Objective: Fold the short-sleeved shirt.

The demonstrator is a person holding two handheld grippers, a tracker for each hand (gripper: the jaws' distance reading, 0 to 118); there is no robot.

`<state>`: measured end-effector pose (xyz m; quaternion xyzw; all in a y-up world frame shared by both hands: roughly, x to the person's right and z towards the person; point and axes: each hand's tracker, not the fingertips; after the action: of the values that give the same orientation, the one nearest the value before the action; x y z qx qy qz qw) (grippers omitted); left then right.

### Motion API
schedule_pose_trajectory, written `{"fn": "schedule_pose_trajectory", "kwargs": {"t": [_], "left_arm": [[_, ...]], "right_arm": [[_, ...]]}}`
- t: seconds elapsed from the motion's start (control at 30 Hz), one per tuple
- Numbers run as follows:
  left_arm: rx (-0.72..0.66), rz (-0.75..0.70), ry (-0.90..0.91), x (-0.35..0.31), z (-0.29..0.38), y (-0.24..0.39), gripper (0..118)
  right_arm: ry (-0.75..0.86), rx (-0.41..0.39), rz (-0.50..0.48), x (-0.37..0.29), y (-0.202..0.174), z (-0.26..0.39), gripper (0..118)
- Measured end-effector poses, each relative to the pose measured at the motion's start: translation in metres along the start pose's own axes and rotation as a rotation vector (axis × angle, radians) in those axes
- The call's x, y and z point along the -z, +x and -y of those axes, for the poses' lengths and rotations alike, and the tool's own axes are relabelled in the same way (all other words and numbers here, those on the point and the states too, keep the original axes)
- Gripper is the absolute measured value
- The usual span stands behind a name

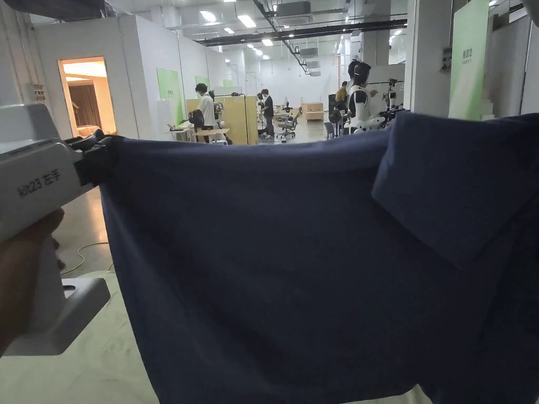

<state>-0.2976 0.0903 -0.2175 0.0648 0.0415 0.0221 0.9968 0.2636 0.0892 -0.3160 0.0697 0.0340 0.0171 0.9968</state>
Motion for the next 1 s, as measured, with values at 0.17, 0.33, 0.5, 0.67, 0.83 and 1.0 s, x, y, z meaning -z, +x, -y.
{"fn": "schedule_pose_trajectory", "kwargs": {"t": [0.17, 0.33, 0.5, 0.67, 0.83, 1.0], "left_arm": [[0.01, -0.015, -0.023, 0.038, 0.011, 0.001, 6], [0.026, -0.035, -0.063, 0.084, 0.022, 0.002, 6], [0.038, -0.065, -0.105, 0.122, 0.03, 0.005, 6], [0.049, -0.066, -0.154, 0.158, 0.043, 0.007, 6], [0.035, -0.104, -0.163, 0.191, 0.06, 0.009, 6], [0.017, -0.106, -0.2, 0.222, 0.074, 0.009, 6]], "right_arm": [[-0.025, -0.015, 0.011, 0.032, -0.005, 0.013, 6], [-0.049, -0.04, 0.031, 0.069, -0.015, 0.027, 6], [-0.064, -0.042, 0.048, 0.102, -0.021, 0.04, 6], [-0.049, -0.08, 0.073, 0.125, -0.027, 0.055, 6], [-0.092, -0.05, 0.103, 0.156, -0.034, 0.065, 6], [-0.091, -0.07, 0.109, 0.181, -0.042, 0.069, 6]]}}
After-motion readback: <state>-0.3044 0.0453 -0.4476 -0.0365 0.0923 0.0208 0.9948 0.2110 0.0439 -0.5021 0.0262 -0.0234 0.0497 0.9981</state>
